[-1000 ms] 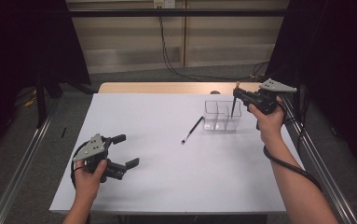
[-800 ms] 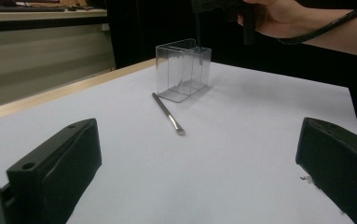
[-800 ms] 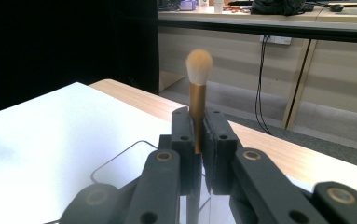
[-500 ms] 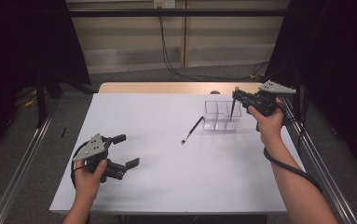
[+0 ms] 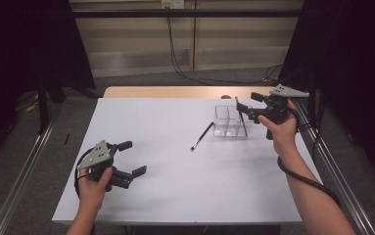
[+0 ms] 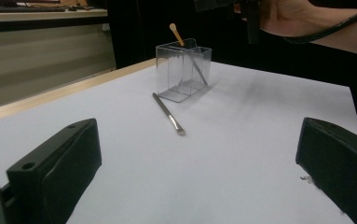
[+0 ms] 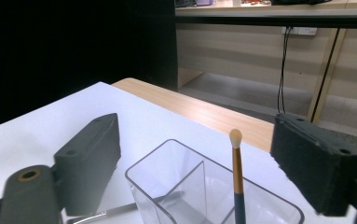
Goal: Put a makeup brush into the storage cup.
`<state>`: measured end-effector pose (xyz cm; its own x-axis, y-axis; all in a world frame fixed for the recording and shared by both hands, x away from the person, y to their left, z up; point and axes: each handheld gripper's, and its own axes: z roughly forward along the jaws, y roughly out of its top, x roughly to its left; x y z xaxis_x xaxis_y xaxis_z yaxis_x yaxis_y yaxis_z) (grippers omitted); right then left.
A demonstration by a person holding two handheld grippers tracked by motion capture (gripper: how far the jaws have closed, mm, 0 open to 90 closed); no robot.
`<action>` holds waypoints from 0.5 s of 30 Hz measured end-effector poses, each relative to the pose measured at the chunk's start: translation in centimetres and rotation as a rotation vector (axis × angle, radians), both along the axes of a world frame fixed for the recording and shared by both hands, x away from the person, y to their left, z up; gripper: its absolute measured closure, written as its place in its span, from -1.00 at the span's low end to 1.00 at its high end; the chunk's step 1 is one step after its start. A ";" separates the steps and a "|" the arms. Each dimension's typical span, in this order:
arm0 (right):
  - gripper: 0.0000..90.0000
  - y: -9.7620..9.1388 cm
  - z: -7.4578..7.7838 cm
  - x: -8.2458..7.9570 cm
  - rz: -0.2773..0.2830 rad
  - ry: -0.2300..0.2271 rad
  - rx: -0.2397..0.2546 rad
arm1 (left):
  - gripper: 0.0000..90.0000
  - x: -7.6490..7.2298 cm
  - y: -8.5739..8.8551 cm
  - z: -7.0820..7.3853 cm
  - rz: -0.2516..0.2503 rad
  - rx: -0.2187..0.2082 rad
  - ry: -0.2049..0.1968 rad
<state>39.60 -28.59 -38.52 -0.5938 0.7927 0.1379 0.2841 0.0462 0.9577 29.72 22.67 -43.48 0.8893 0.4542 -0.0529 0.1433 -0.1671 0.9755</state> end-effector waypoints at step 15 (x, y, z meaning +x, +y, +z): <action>-0.82 -0.2 -0.4 -1.5 0.015 -0.004 0.019 | -1.00 0.0 0.1 0.0 0.000 -0.002 0.000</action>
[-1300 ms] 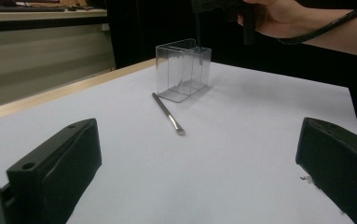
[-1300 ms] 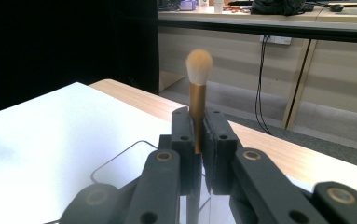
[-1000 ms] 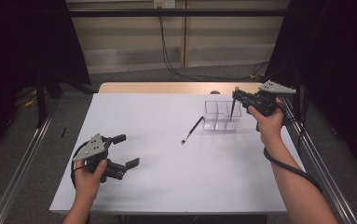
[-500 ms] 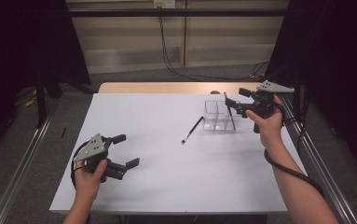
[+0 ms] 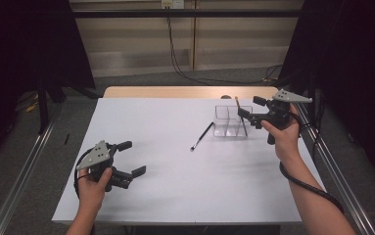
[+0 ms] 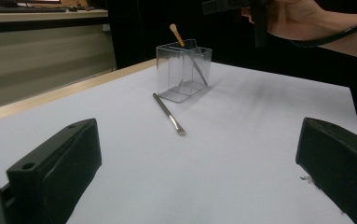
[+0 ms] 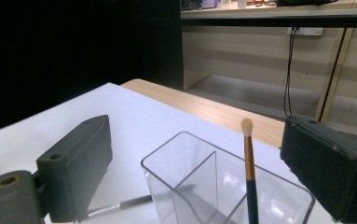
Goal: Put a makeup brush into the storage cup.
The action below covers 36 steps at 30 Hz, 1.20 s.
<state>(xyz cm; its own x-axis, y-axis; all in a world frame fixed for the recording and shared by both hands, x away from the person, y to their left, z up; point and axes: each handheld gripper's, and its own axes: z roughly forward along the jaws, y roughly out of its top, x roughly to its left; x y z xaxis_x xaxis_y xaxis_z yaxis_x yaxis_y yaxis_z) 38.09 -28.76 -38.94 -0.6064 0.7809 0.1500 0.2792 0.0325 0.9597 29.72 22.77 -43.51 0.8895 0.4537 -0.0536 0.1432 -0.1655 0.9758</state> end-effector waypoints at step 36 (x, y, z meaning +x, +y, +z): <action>-0.99 0.0 -2.5 -5.7 0.124 -0.016 -0.039 | -1.00 -0.1 0.4 0.0 0.024 -0.008 -0.003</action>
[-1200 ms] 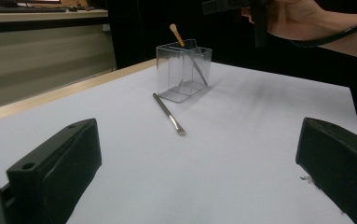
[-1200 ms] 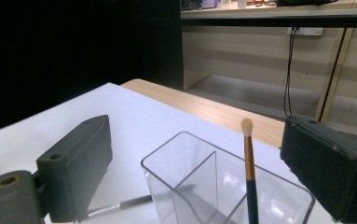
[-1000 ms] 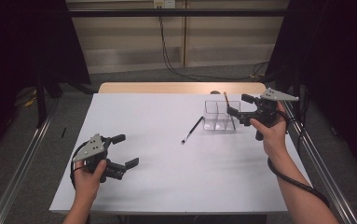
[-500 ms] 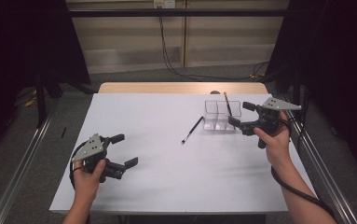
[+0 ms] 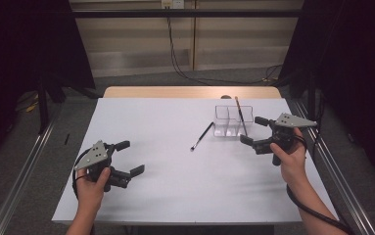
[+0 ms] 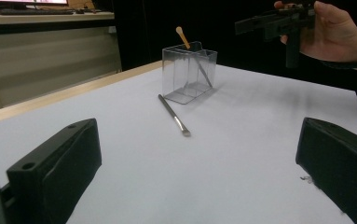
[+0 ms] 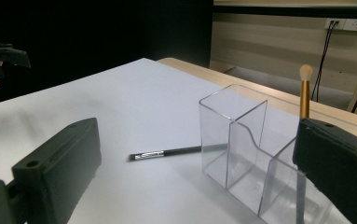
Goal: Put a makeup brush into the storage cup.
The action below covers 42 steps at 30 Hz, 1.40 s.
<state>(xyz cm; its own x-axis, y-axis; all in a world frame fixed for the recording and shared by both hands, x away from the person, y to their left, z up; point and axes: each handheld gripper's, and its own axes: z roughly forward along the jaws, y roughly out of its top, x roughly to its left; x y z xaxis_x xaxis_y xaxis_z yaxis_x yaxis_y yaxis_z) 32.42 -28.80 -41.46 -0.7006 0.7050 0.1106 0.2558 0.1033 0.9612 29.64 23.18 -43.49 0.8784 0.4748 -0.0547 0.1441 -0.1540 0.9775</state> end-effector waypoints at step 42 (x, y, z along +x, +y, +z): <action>-0.99 -2.5 -2.7 -5.6 0.018 0.022 -0.044 | -1.00 -0.7 0.5 -0.2 0.015 0.000 -0.003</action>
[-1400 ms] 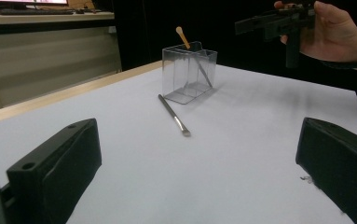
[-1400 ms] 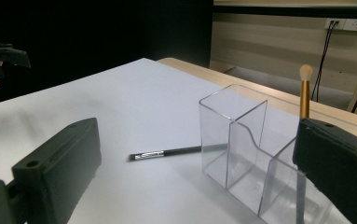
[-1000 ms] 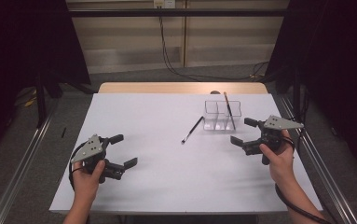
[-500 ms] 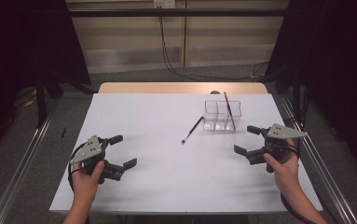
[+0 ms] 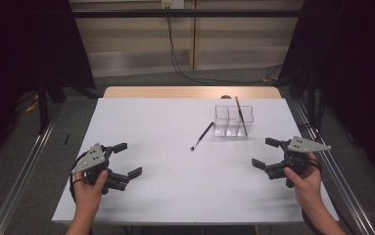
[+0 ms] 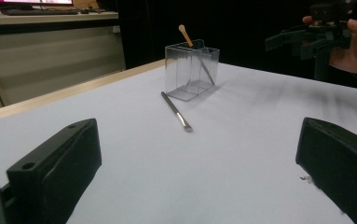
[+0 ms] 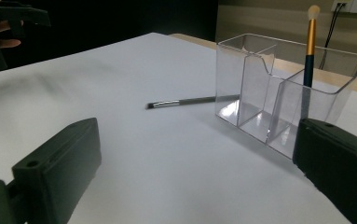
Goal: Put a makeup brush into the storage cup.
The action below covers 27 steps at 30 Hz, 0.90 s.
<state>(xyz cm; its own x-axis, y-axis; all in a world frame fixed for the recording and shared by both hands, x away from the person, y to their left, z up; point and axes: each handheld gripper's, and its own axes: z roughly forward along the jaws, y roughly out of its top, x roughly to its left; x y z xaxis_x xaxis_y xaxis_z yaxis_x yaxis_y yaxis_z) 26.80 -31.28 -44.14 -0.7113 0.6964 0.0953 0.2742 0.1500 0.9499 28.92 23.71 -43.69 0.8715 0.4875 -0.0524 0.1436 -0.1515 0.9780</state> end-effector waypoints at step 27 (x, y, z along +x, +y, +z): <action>-0.99 -2.1 -0.9 -2.0 -0.021 0.011 0.009 | -1.00 -0.3 1.1 -0.2 0.019 0.004 -0.011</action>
<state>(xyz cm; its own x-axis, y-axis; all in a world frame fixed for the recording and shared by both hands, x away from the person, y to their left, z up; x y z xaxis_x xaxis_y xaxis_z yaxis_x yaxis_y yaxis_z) 24.76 -33.35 -45.02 -0.6951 0.7105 0.1095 0.2874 0.1351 0.9482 28.62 24.78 -43.85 0.8624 0.5045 -0.0408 0.1358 -0.1530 0.9789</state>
